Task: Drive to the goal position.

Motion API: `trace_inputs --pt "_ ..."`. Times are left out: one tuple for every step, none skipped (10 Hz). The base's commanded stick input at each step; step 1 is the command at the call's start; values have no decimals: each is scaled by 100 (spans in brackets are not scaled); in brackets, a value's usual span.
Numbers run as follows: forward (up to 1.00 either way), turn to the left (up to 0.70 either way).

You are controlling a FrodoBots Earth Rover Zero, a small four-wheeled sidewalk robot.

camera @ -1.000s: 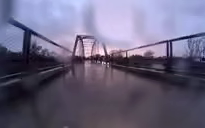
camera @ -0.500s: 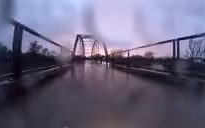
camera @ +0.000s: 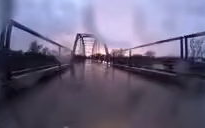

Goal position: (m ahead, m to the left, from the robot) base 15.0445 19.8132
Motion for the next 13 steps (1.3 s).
trace_inputs --pt "70 0" --pt "70 0" --pt "70 0" --pt "70 0" --pt "70 0" --pt "70 0" --pt "70 0" --pt "70 0" --pt "70 0" --pt "70 0" --pt "70 0" --pt "70 0" --pt "70 0"
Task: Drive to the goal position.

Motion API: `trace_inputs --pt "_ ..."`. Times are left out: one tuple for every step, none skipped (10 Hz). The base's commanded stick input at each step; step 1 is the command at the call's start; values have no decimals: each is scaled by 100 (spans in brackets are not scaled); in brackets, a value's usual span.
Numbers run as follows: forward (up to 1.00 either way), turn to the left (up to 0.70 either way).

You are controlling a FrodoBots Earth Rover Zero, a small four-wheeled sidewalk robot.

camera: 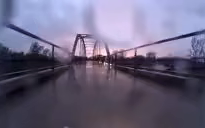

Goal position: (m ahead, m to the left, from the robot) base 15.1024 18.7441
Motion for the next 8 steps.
trace_inputs --pt "70 0" --pt "70 0" --pt "70 0" --pt "70 0" --pt "70 0" --pt "70 0" --pt "70 0" --pt "70 0"
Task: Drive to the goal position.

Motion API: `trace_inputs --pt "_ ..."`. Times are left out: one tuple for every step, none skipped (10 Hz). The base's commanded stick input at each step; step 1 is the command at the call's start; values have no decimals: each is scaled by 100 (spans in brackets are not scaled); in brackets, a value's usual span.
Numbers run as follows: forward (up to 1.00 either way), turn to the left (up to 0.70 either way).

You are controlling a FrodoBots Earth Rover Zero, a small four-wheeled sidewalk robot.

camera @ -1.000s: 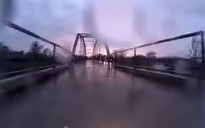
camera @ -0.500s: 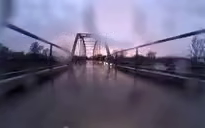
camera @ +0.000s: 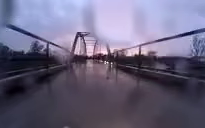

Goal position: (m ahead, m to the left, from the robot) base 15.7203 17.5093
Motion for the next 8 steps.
trace_inputs --pt "70 0" --pt "70 20" --pt "70 30" --pt "70 35" --pt "70 35" --pt "70 35" --pt "70 35" --pt "70 35"
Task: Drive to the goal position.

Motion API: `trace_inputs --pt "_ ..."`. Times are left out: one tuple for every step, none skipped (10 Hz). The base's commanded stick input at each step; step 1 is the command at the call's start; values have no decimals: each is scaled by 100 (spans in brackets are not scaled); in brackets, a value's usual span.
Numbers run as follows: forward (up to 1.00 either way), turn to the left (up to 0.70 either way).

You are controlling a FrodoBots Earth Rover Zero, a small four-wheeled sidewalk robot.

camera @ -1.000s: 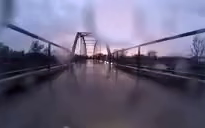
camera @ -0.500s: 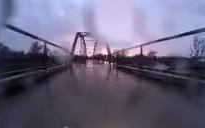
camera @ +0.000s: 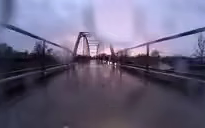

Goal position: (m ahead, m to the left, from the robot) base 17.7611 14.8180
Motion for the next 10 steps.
trace_inputs --pt "70 32" --pt "70 15" --pt "70 0" --pt "70 0" --pt "70 0" --pt "70 0" --pt "70 0" --pt "70 0" --pt "70 0" --pt "70 0"
